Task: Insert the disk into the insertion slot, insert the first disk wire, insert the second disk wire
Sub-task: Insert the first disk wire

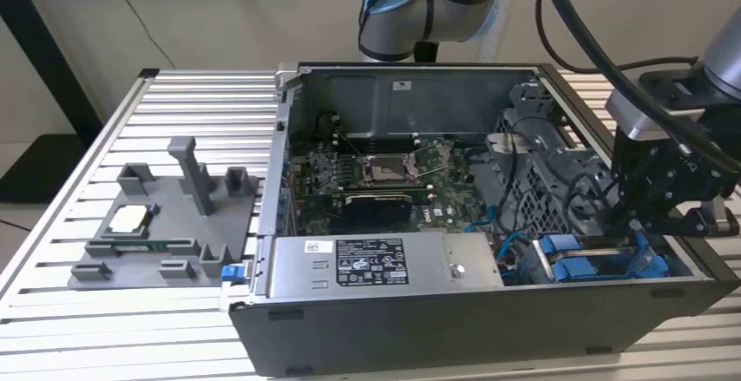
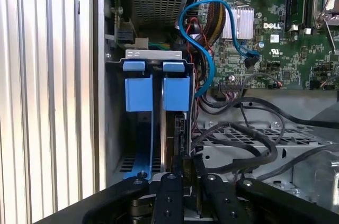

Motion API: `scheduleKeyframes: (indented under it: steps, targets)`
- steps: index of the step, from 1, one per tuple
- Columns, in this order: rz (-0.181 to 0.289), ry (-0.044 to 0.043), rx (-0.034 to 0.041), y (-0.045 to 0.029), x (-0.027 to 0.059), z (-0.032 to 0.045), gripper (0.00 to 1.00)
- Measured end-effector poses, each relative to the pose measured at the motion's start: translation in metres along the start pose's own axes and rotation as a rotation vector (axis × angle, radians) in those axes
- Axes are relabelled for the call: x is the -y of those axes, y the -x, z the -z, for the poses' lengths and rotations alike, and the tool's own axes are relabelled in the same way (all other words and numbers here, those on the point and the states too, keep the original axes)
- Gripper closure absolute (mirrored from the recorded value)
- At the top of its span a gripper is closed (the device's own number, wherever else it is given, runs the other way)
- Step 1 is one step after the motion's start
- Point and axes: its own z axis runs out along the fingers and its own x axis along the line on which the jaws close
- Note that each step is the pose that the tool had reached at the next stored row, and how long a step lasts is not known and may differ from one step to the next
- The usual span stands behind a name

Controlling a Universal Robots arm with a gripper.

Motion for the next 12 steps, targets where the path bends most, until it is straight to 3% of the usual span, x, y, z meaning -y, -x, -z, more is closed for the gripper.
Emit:
scheduleKeyframes:
  steps: [12]
  targets:
    - [-0.022,-0.0016,-0.0014,-0.0007,0.0,-0.0026,0.81]
